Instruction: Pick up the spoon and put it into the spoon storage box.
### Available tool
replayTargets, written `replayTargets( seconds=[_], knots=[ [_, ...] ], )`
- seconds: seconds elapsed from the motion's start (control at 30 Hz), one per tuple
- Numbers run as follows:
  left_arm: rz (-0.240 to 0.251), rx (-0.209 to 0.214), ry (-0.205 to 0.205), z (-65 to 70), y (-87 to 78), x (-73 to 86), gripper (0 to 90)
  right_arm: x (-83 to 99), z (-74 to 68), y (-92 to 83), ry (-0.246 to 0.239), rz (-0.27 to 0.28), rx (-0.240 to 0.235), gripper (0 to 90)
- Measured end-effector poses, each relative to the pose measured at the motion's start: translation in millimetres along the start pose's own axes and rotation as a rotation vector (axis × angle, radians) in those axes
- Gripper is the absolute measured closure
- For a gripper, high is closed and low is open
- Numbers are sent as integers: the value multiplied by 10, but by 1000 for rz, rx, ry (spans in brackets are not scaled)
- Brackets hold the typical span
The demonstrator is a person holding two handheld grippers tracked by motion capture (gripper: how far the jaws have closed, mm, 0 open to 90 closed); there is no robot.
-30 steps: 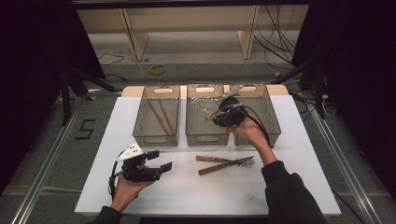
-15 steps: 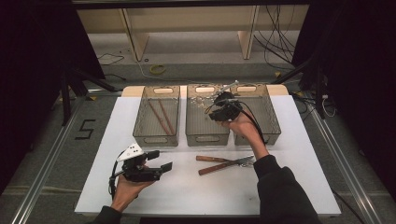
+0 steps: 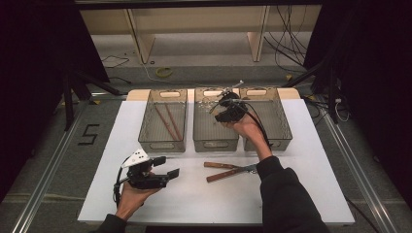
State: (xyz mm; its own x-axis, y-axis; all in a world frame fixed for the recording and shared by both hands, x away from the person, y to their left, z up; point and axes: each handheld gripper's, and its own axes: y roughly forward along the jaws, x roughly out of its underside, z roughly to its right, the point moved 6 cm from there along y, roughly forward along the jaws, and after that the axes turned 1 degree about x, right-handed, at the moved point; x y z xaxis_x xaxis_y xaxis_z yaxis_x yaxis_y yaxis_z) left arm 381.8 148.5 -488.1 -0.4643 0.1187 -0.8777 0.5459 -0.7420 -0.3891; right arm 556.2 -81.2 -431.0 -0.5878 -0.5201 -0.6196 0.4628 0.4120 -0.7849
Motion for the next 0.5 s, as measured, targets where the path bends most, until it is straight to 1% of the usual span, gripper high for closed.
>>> replayTargets(
  seconds=[0.13, 0.27, 0.5],
  knots=[
    [3, 1, -3, 4, 3, -2, 198, -10, -16, 52, 7, -10, 5, 768],
    [3, 0, -2, 2, 1, -3, 198, -7, -35, 105, 26, -21, 3, 767],
    [1, 0, -2, 0, 1, -1, 198, 20, -67, 176, 31, -42, -5, 765]
  ],
)
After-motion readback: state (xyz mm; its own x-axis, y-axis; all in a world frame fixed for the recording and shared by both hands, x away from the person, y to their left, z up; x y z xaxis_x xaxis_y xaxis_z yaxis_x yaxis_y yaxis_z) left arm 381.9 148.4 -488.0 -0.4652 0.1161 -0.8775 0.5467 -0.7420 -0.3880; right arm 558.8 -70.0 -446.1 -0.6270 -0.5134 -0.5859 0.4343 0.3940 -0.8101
